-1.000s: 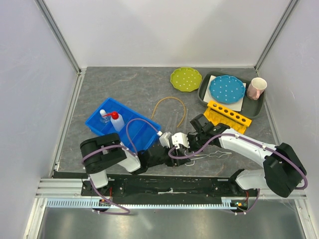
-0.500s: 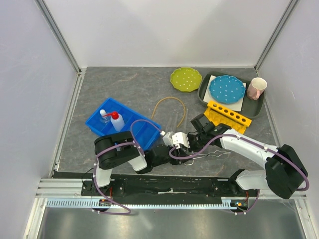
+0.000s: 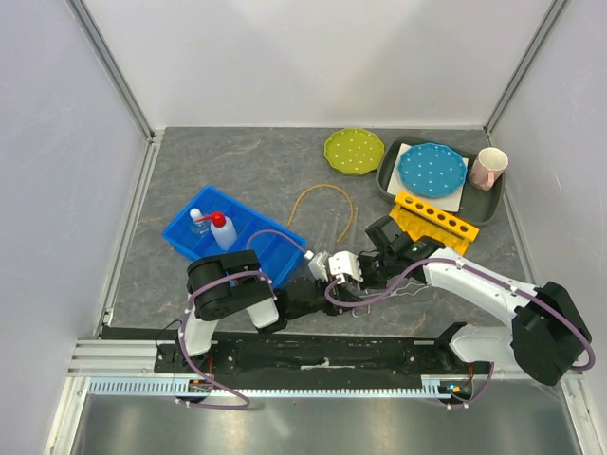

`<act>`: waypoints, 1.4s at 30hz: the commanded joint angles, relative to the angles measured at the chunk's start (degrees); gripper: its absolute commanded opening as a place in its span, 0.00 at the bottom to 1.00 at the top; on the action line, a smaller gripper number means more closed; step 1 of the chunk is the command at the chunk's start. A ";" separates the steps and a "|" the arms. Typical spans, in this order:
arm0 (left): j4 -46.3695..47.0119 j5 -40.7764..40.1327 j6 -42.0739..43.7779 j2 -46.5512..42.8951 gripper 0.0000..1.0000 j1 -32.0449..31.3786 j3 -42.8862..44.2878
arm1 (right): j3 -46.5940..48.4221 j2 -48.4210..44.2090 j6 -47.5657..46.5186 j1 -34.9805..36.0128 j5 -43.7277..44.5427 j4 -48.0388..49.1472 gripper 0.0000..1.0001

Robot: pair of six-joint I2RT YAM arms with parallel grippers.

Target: Organize the chemistry lab equipment

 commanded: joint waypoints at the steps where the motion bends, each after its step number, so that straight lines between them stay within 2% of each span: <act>1: 6.59 0.14 2.09 -0.24 0.06 -0.32 -2.65 | 0.36 -2.26 0.14 -0.16 -1.64 -0.82 0.03; 6: 10.54 3.38 3.05 -1.03 0.02 -0.32 -5.99 | 2.38 -5.51 2.34 -1.12 -0.68 -2.48 0.26; 8: 12.48 4.44 4.02 -2.17 0.02 -0.32 -7.57 | 4.05 -7.09 3.66 -2.00 -0.24 -3.01 0.32; 13: 12.31 7.52 6.91 -7.09 0.02 -0.32 -11.08 | 8.98 -9.74 6.90 -6.13 -1.11 -5.39 0.37; 17: 7.22 5.86 7.62 -13.06 0.02 -0.23 -13.64 | 8.98 -9.31 7.53 -7.89 -3.92 -7.13 0.39; 22: 3.43 4.80 8.85 -20.10 0.02 -0.23 -15.92 | 7.31 -4.65 -0.02 -7.89 -11.66 -15.92 0.46; 26: -1.57 4.71 11.40 -23.44 0.02 -0.32 -15.67 | 6.70 2.10 -6.52 -6.58 -14.21 -22.42 0.57; 30: -7.98 4.89 14.21 -26.78 0.02 -0.23 -14.35 | 5.73 4.85 -7.68 -1.93 -12.19 -21.21 0.59; 34: -15.45 4.10 16.85 -30.64 0.02 -0.23 -13.55 | 6.96 6.08 -7.68 -1.48 -13.94 -20.77 0.59; 42: -23.55 4.01 21.06 -39.87 0.02 -0.23 -12.94 | 6.69 9.33 -4.70 1.07 -16.41 -18.23 0.57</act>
